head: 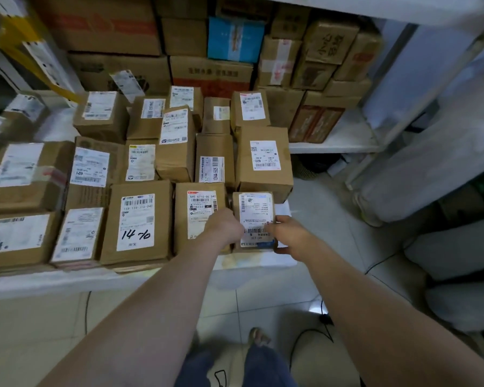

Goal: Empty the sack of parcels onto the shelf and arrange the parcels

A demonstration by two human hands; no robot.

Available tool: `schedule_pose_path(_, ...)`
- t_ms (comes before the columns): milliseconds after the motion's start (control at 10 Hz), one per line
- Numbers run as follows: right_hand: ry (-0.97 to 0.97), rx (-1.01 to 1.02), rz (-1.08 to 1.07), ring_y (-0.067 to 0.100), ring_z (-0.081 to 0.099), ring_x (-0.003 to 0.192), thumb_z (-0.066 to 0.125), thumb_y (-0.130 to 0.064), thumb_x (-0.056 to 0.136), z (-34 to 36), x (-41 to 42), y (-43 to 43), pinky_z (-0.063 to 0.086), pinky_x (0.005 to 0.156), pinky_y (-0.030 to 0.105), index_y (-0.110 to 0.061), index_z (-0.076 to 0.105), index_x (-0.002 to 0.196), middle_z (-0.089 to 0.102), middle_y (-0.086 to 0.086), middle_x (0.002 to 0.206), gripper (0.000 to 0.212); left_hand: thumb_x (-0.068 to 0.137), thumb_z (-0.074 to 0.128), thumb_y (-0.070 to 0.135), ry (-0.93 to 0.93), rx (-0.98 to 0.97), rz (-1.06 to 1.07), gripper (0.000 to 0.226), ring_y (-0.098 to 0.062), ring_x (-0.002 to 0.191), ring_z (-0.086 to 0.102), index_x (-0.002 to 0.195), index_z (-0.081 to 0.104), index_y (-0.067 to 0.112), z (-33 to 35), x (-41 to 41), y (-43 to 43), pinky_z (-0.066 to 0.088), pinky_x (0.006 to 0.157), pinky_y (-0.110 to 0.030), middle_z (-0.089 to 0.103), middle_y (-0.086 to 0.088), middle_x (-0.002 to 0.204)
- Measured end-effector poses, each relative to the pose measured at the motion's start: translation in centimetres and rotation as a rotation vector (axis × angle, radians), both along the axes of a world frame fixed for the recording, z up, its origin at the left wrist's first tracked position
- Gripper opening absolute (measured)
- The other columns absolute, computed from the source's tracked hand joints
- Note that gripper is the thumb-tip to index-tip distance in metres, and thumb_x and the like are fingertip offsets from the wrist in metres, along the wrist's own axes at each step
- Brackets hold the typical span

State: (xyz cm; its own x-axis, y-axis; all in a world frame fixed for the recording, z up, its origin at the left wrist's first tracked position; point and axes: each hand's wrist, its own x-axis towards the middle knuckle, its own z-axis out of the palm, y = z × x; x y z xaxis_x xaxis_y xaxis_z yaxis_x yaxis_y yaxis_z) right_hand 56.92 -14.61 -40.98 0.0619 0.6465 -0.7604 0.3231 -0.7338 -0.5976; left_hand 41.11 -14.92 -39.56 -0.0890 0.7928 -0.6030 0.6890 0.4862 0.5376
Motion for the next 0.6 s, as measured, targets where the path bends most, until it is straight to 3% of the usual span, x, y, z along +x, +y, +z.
schedule_pose_path(300,-0.010,0.002,0.041,0.025,0.059,0.112,0.058,-0.018,0.096,-0.8,-0.7,-0.6,0.051,0.098,0.045,-0.021,0.037,0.143,0.060,0.005,0.124,0.052,0.089,0.063,0.014,0.059,0.111,-0.095,0.054,-0.023,0.121,0.054,0.141,0.049,0.020,-0.7,0.1,-0.5,0.048,0.098,-0.031,0.053,-0.003,0.138)
schedule_pose_path(400,-0.157,-0.014,0.298,0.025,0.054,0.113,0.056,-0.028,0.097,0.4,-0.2,-0.7,0.050,0.087,0.037,-0.018,0.026,0.148,0.052,0.004,0.130,0.060,0.091,0.062,0.018,0.032,0.125,-0.130,0.050,-0.022,0.119,0.055,0.140,0.051,0.020,-0.1,-0.4,-0.9,0.049,0.097,-0.032,0.056,-0.002,0.135)
schedule_pose_path(500,-0.392,0.043,0.565,0.029,0.047,0.128,0.056,-0.039,0.096,1.8,1.0,0.3,0.047,0.092,0.034,-0.015,0.014,0.155,0.037,0.009,0.151,0.076,0.093,0.061,0.021,0.009,0.175,-0.096,0.032,-0.019,0.111,0.059,0.125,0.062,0.018,1.2,-1.9,-1.0,0.050,0.090,-0.030,0.064,0.001,0.123)
schedule_pose_path(600,-0.364,0.020,0.604,0.023,0.058,0.114,0.054,-0.044,0.096,3.6,2.1,1.5,0.052,0.095,0.036,-0.018,0.029,0.151,0.051,0.006,0.140,0.066,0.093,0.058,0.023,-0.008,0.207,-0.067,0.024,-0.011,0.097,0.060,0.117,0.066,0.022,1.8,-3.5,-3.2,0.047,0.077,-0.020,0.067,0.006,0.113)
